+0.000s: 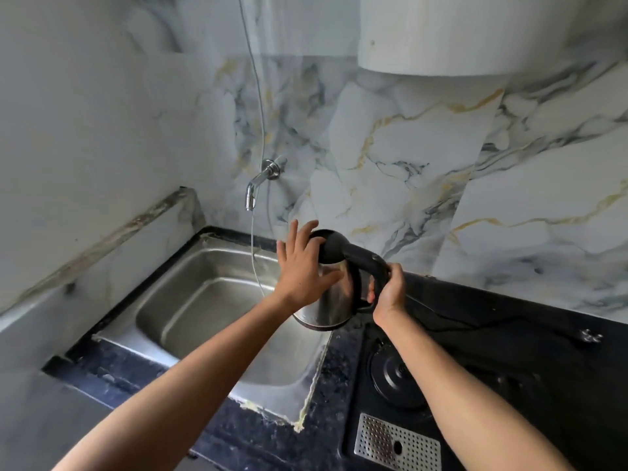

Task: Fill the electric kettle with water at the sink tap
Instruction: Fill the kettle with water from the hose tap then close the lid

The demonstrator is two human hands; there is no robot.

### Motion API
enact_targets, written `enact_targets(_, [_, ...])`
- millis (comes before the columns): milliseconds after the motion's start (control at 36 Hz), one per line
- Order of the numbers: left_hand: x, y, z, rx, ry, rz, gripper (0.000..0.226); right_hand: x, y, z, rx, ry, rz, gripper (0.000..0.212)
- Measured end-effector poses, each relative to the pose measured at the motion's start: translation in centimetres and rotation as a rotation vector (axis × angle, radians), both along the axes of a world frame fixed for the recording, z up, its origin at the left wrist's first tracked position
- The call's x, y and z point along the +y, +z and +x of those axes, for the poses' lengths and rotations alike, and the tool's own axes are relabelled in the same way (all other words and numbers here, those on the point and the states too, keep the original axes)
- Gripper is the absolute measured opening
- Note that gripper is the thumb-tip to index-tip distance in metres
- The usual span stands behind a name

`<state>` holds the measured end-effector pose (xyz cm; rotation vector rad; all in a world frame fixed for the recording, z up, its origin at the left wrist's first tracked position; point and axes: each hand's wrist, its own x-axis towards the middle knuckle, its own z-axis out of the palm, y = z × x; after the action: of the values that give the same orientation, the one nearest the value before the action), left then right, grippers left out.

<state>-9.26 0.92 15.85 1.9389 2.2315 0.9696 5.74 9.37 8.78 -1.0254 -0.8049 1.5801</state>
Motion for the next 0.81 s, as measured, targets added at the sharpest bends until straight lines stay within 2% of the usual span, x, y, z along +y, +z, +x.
enact_targets(139, [0.4, -0.1, -4.0, -0.026, -0.021, -0.035, 0.067, 0.2, -0.4, -4.3, -0.026, -0.025, 0.008, 0.041])
enact_targets(278, [1.9, 0.0, -9.3, 0.025, -0.085, -0.030, 0.069, 0.7, -1.2, -9.2, -0.063, -0.046, 0.004, 0.040])
enact_targets(417, [3.3, 0.9, -13.5, 0.064, -0.232, 0.118, 0.073, 1.5, -2.2, -13.5, -0.062, -0.070, -0.010, 0.037])
enact_targets(556, [5.2, 1.3, -14.5, 0.222, -0.460, 0.256, 0.086, 2.4, -3.5, -17.4, -0.052, -0.127, -0.007, 0.036])
enact_targets(611, [6.0, 1.3, -15.6, 0.112, -0.485, 0.212, 0.086, 2.8, -4.2, -18.4, -0.070, -0.147, -0.022, 0.038])
enact_targets(667, [6.8, 1.4, -17.5, -0.105, -0.454, 0.176, 0.075, 3.1, -4.7, -19.1, -0.100, -0.152, -0.044, 0.041])
enact_targets(750, [9.4, 1.2, -21.9, -0.370, -0.219, 0.144, 0.054, 4.1, -5.5, -20.7, -0.110, -0.159, -0.090, 0.043])
enact_targets(806, [11.4, 0.7, -25.1, -0.438, -0.036, 0.084, 0.049, 4.9, -6.1, -21.6, -0.106, -0.150, -0.115, 0.037])
